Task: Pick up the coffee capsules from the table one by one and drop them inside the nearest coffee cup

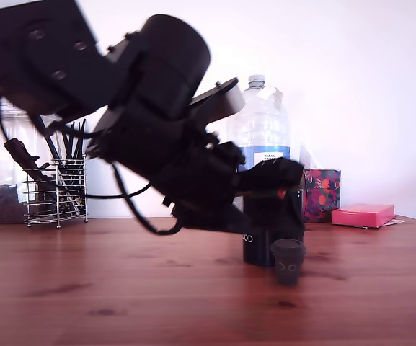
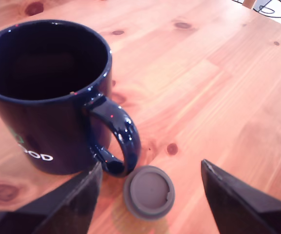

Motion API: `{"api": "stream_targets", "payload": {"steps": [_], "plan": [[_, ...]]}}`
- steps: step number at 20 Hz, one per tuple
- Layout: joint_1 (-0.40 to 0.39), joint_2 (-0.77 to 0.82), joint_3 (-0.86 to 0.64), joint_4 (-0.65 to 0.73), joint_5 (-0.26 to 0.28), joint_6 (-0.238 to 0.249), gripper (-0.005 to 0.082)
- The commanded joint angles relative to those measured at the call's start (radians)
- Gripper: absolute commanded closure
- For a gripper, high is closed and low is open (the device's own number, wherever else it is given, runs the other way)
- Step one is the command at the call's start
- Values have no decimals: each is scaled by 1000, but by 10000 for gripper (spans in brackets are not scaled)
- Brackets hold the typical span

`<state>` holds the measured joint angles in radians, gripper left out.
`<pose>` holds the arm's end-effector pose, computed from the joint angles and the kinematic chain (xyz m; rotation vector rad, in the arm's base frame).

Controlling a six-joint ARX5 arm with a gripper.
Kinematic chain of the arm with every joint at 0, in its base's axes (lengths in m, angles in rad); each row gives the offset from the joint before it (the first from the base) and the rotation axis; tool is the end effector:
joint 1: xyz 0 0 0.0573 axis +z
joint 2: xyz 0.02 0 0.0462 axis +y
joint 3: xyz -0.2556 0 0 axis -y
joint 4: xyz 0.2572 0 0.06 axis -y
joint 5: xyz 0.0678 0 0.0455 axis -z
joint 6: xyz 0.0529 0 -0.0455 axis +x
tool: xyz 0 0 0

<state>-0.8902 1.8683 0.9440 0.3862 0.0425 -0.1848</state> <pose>0.2508 -0.3133 0.1169 0.0616 0.5888 -0.8567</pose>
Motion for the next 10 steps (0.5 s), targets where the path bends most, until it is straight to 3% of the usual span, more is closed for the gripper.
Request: {"api": "stream_targets", "payload": {"steps": [1,10], "plan": [[-5,53,5,-15,1,-26,181],[-3,92,48,-59,1,-53,181]]}}
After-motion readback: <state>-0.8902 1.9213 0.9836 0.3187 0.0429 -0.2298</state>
